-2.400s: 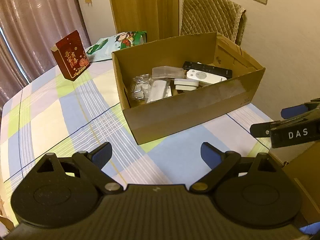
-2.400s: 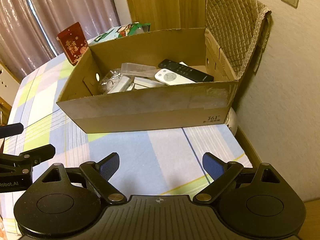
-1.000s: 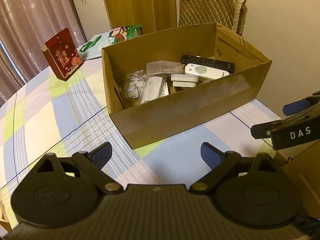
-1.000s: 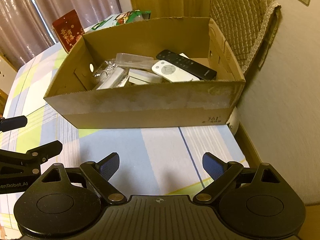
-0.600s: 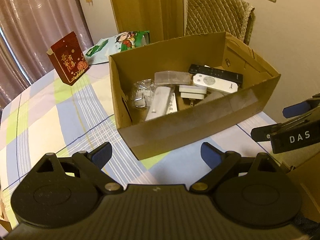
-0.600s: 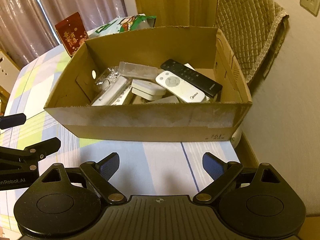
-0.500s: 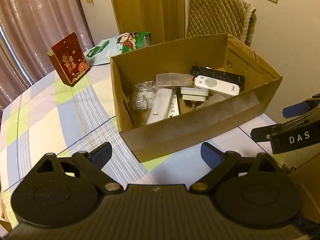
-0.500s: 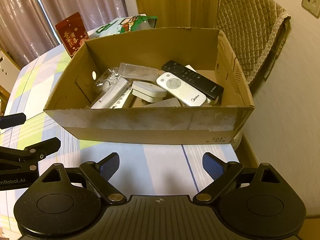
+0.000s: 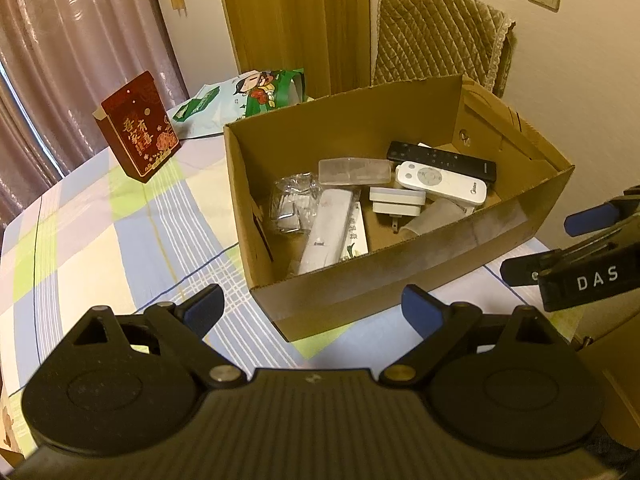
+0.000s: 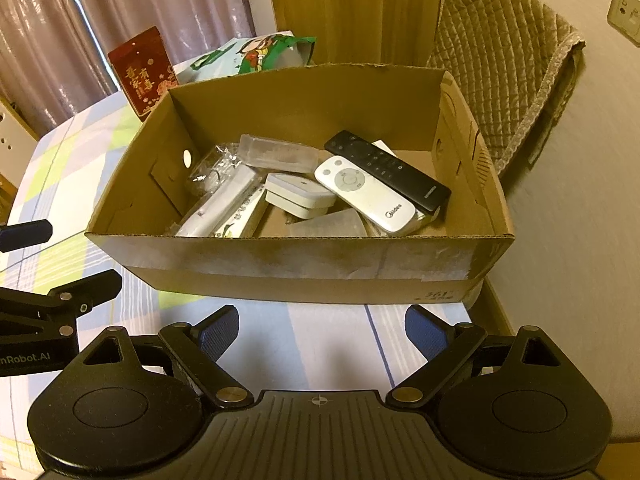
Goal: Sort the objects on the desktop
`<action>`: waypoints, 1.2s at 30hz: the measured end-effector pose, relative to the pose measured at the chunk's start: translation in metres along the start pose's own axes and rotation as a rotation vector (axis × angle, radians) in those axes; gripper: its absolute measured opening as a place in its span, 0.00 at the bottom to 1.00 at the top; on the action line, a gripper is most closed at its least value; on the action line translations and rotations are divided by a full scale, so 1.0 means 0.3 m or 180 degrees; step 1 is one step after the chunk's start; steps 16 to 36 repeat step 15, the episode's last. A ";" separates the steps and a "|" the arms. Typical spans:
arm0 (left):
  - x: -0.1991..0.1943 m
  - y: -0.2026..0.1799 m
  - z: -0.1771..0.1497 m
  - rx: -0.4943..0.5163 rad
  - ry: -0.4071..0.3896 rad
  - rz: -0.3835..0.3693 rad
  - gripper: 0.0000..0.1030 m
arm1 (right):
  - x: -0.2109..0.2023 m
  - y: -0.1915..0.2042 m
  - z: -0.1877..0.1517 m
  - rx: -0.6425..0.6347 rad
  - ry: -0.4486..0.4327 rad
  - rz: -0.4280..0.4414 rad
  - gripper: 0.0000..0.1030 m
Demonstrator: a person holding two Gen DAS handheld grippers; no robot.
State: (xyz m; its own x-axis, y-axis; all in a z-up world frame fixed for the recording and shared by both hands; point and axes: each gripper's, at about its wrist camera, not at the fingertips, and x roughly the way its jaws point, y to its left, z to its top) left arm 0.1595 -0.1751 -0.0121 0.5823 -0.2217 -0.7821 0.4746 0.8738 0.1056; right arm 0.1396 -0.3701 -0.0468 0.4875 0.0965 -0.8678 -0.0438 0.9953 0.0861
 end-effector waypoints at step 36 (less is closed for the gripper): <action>-0.025 -0.008 -0.008 0.0052 -0.0110 -0.0057 0.91 | -0.029 0.006 -0.024 0.0034 -0.0043 -0.0059 0.90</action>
